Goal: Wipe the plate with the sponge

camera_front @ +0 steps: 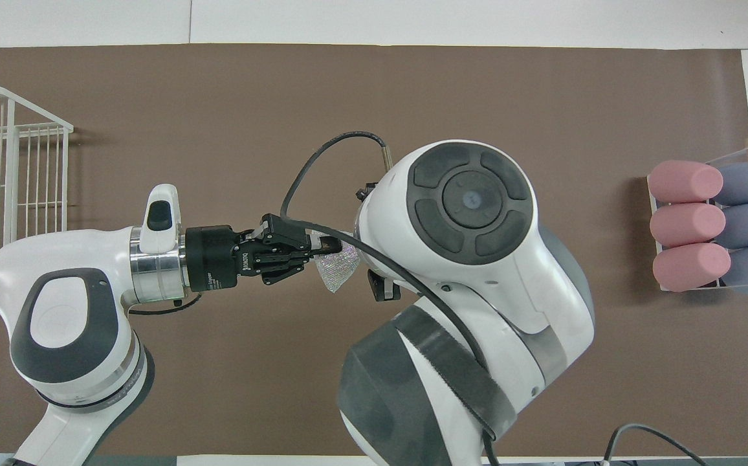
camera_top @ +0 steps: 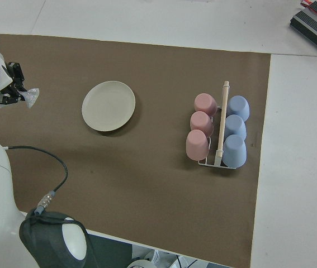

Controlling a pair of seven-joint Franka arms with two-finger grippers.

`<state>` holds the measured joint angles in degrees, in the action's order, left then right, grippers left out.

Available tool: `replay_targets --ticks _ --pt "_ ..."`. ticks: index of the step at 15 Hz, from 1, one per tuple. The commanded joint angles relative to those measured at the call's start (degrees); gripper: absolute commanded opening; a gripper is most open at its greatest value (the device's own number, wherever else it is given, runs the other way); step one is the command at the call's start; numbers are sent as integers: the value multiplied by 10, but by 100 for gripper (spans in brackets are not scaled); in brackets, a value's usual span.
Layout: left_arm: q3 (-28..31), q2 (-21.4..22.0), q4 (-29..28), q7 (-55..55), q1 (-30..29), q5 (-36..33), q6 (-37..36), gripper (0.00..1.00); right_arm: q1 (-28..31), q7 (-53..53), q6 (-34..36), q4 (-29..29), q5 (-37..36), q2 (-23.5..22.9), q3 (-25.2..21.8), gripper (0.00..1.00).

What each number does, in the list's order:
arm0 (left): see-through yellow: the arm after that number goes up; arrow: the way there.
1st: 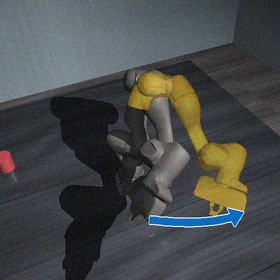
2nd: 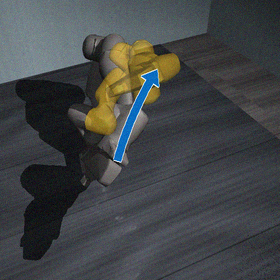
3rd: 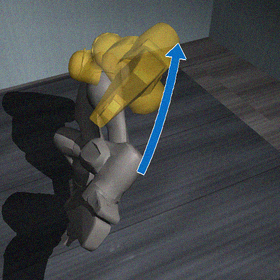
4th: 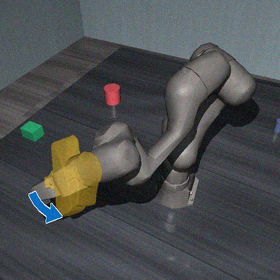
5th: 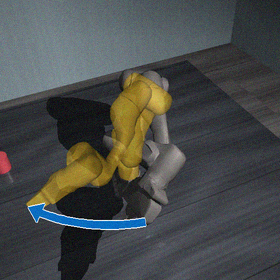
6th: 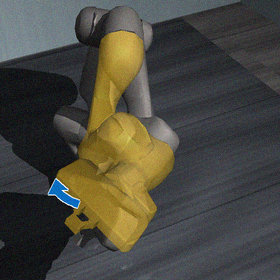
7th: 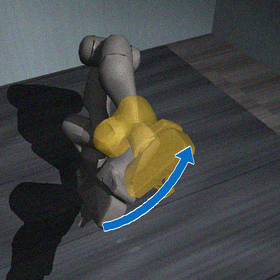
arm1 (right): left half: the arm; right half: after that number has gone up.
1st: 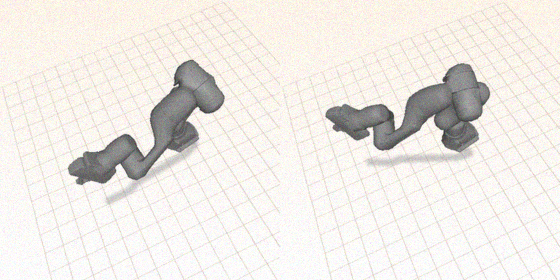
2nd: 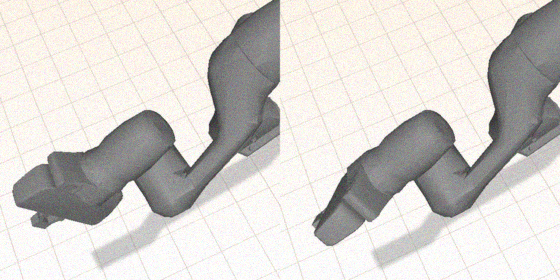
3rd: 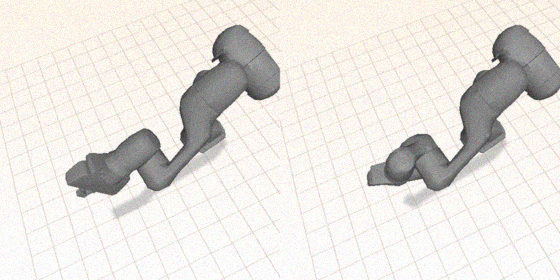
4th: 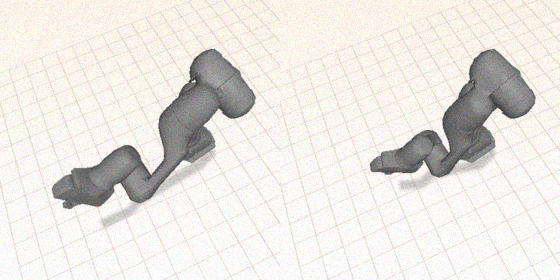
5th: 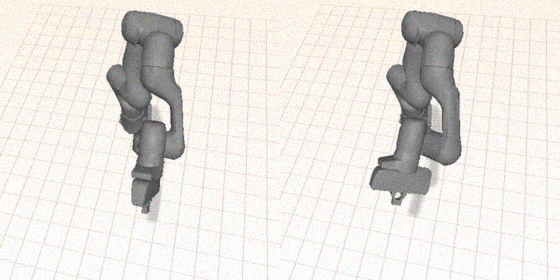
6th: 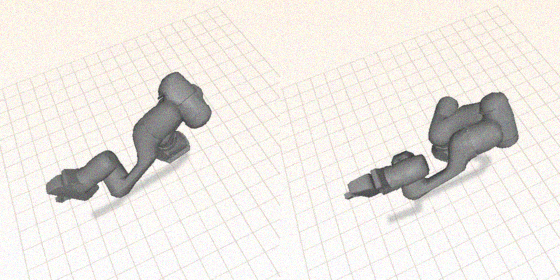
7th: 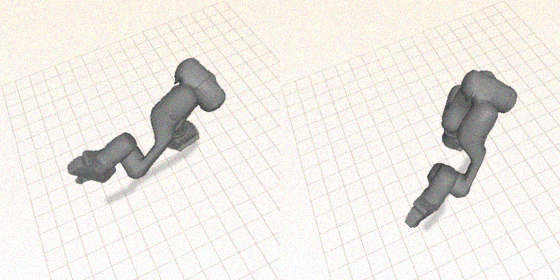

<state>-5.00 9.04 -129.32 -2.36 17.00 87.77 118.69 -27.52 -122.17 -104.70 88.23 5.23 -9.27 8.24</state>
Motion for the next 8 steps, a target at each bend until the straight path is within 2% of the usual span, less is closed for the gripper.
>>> replay_targets --ticks 1,5,8 --pt "5 -3 6 11 3 6 4 0 28 21 3 1 -14 17 4 100" --pt "7 -2 6 25 -2 -4 9 0 72 143 12 6 -13 39 4 100" --pt "7 -7 21 63 -28 -85 9 0 108 277 23 27 -13 65 4 100"
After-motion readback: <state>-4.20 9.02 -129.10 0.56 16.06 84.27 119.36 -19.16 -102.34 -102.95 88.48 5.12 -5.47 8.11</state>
